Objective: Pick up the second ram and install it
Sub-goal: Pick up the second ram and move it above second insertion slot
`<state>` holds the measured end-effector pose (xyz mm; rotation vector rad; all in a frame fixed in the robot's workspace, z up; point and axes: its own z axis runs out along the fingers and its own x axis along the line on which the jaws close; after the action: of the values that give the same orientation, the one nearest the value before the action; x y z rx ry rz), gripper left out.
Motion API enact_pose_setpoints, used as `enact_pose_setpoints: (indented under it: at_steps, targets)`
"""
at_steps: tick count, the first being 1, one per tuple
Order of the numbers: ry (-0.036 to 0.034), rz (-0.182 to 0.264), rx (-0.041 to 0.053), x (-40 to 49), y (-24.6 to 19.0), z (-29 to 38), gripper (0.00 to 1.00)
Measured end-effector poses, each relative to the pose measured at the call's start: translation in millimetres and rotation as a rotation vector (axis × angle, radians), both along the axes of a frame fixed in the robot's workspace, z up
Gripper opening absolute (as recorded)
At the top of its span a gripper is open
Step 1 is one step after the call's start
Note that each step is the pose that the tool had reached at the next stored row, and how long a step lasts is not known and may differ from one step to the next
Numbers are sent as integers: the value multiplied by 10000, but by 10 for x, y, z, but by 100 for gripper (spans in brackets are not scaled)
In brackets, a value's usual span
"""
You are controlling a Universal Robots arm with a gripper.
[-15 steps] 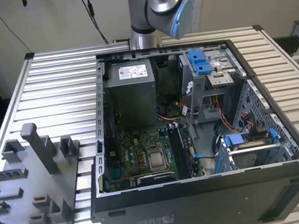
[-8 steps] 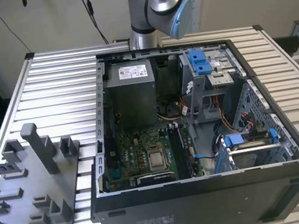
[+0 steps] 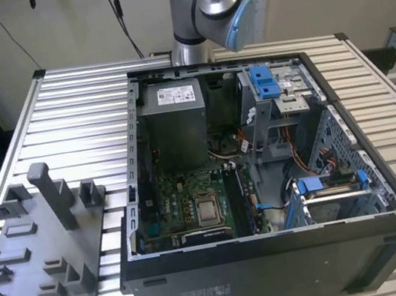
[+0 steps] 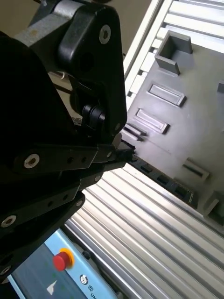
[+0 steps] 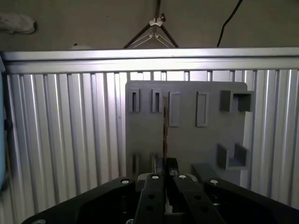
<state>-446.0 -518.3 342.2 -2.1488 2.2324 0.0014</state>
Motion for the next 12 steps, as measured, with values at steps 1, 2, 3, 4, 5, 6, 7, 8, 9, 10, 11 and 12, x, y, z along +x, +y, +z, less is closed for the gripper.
enact_pose_setpoints:
  at_steps: [1,2,3,4,5,6,7,8,9,10,11,12]
  targets:
    - [-1,0,1,0,0,36,14]
    - [-1,-1,1,0,0,71,14]
    - [0,0,-1,0,0,109,14]
    - [-1,0,1,0,0,146,14]
    - [0,-1,0,0,0,182,14]
    - [-1,-1,1,0,0,217,14]
    - [0,0,0,0,0,254,14]
    - [-1,0,1,0,0,288,14]
    - [-1,-1,0,0,0,321,14]
    - [0,-1,0,0,0,355,14]
    - [0,0,0,0,0,390,14]
    - [-1,0,1,0,0,426,14]
